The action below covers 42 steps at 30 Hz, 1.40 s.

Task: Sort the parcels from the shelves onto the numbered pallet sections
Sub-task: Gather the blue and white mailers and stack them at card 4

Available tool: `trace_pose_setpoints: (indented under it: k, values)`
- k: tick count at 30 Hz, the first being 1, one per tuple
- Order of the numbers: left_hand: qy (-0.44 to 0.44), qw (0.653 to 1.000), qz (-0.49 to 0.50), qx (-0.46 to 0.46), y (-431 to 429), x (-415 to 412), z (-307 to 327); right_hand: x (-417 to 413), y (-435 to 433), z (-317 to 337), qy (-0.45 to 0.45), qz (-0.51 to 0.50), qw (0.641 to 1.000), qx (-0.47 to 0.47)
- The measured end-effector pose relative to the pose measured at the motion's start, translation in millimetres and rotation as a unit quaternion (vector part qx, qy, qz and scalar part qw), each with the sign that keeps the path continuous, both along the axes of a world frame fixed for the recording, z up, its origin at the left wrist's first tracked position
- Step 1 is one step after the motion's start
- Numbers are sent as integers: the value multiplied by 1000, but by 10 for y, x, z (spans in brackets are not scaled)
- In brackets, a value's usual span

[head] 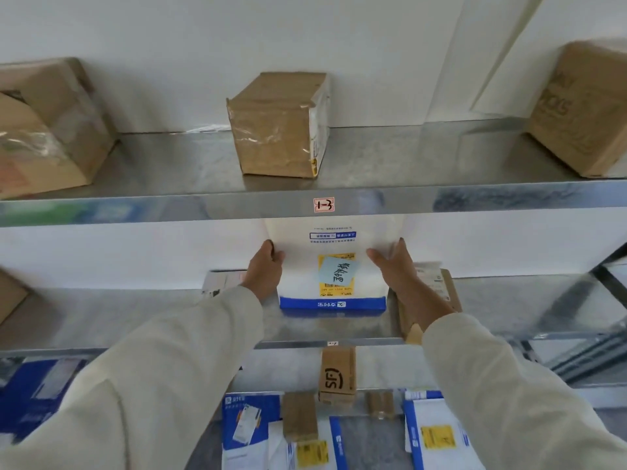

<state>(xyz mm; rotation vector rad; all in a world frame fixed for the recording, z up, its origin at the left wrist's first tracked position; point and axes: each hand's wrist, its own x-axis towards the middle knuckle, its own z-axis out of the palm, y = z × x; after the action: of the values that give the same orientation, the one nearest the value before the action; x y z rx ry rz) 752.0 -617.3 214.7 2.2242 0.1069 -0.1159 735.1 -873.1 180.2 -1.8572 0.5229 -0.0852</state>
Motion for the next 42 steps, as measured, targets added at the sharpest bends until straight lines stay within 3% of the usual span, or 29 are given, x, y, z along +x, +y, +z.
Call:
trace_pose_setpoints:
  k: [10,24,30,34,42]
  values:
    - [-74,995,37,-61,123,-509,98,-423,119,224,-25,20,998,-55]
    - [-93,995,0,-36,697,-1824,227,-1908,719,444,-60,-25,997,-29]
    - [-49,995,59,-65,1260,-2478,-31,-2543,1243,425,-58,26,997,-35]
    - [-71,982,127,-117,1767,-2953,-44,-2749,1770,456,-14,57,997,-53]
    - [-42,952,244,-179,3039,-3780,-70,-2858,3160,492,22,130,991,18]
